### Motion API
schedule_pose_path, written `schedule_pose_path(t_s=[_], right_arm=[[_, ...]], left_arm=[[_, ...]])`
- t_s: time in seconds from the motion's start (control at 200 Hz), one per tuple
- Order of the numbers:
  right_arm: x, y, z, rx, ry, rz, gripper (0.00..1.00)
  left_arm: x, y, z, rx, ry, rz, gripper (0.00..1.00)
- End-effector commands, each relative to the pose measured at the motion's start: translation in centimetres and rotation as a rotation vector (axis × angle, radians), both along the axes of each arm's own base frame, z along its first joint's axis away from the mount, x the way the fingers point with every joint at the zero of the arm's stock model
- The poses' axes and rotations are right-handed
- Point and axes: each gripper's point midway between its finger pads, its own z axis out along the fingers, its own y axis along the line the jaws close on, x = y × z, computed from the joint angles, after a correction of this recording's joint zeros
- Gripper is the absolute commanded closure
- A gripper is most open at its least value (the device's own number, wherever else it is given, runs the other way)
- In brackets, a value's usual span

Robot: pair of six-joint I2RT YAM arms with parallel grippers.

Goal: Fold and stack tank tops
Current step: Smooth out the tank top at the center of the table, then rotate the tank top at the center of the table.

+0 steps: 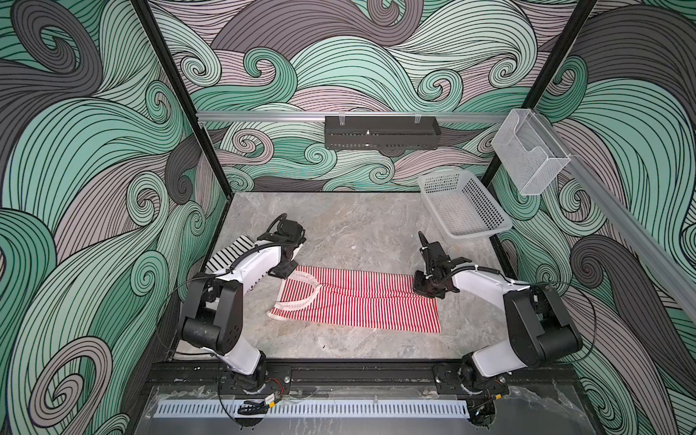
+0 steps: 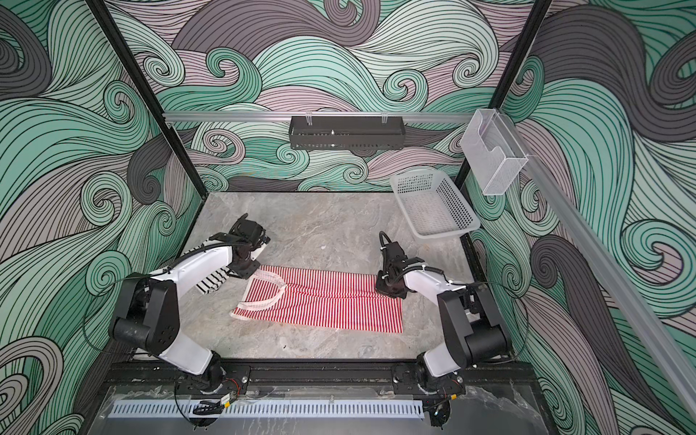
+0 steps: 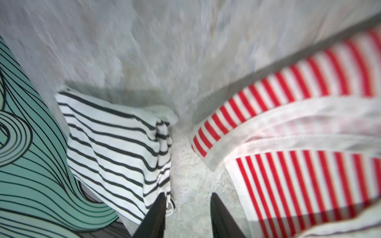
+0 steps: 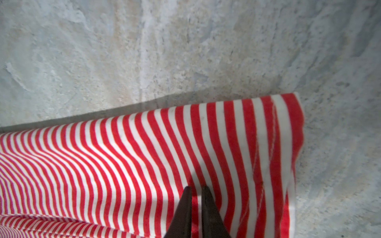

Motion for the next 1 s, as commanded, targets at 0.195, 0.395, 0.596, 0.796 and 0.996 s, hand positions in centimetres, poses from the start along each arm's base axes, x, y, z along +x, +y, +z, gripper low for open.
schedule_pose_path(t_s=[0.195, 0.395, 0.596, 0.796, 0.996], right_arm=[[0.5, -0.5, 0.2, -0.016, -0.006, -0.014, 0.95], [0.6, -0.4, 0.1, -0.009, -0.005, -0.021, 1.00], [0.4, -0.3, -0.3, -0.006, 0.011, -0.012, 1.00], [0.3, -0.4, -1.1, -0.016, 0.034, -0.010, 1.00], [0.3, -0.7, -1.3, -0.034, 0.040, -0.019, 1.00]], left_arm=[[1.1, -4.4, -1.9, -0.170, 0.120, -0.037, 0.62], [0.4, -4.1, -4.7, -0.144, 0.188, -0.036, 0.62], [-1.3, -2.7, -6.5, -0.093, 0.207, -0.030, 0.63], [-1.8, -1.7, -8.4, -0.062, 0.239, -0.014, 0.63], [-0.8, -2.2, -9.6, -0.086, 0.252, -0.041, 0.63]])
